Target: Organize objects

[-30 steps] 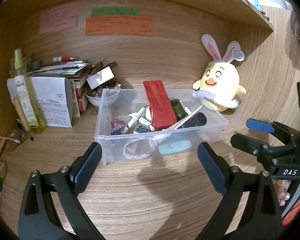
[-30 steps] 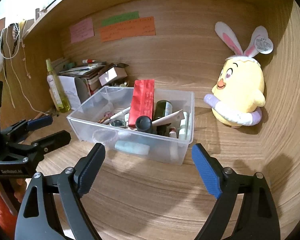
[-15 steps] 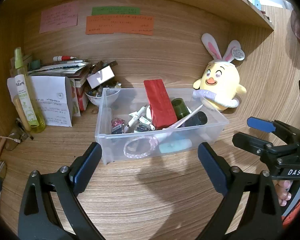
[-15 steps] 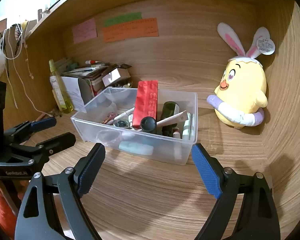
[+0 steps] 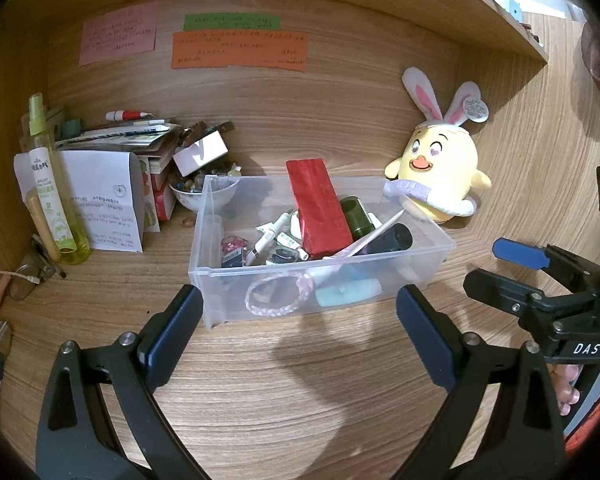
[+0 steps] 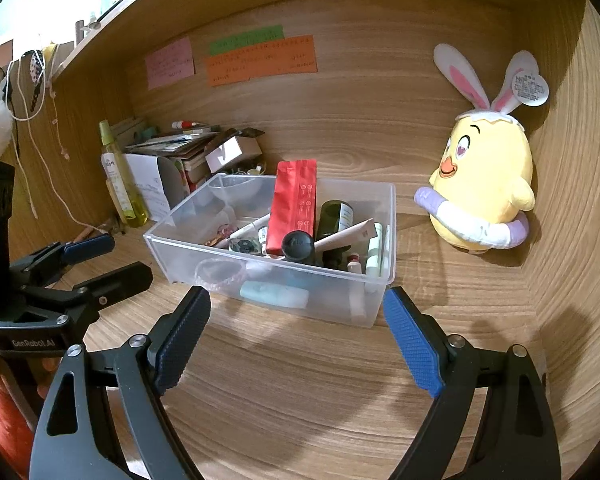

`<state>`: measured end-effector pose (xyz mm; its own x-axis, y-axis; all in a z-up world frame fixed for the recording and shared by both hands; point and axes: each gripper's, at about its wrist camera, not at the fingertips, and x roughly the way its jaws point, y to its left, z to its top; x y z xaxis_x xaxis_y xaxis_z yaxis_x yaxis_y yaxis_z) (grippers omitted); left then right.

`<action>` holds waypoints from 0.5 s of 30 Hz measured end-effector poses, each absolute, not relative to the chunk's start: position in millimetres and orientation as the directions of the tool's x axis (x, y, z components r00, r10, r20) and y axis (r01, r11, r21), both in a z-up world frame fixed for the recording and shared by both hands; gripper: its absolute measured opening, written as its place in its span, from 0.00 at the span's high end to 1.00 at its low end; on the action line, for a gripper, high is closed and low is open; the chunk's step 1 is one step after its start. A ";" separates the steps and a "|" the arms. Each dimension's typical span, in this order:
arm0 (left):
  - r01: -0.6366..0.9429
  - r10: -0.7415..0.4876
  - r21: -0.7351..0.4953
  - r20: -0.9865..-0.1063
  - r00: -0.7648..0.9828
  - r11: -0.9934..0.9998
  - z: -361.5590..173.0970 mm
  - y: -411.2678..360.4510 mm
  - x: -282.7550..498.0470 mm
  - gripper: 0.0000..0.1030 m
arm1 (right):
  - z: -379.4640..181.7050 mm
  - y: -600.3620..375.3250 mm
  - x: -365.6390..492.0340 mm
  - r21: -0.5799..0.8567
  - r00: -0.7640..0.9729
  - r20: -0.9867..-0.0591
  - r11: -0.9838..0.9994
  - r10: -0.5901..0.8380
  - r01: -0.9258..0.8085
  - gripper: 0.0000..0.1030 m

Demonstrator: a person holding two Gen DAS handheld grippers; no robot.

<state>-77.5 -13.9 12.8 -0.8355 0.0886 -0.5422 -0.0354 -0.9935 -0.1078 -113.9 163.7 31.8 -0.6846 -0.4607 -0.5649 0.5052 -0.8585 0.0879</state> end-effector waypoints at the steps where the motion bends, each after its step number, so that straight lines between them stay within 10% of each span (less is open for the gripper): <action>1: -0.036 0.089 -0.108 -0.542 -0.836 -0.994 13.1 -13.2 -77.4 0.04 | 31.3 163.8 -114.0 0.089 -0.684 -0.565 -0.858 -0.461 0.505 0.16; 15: -0.049 0.101 -0.108 -0.546 -0.832 -0.993 15.4 -7.7 -77.2 0.04 | 27.5 166.2 -114.3 0.098 -0.682 -0.569 -0.861 -0.460 0.499 0.16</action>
<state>-77.2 -7.7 15.4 -0.8315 0.1008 -0.5463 -0.0495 -0.9929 -0.1080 -114.3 166.2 27.5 -0.6820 -0.4596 -0.5689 0.4985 -0.8613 0.0981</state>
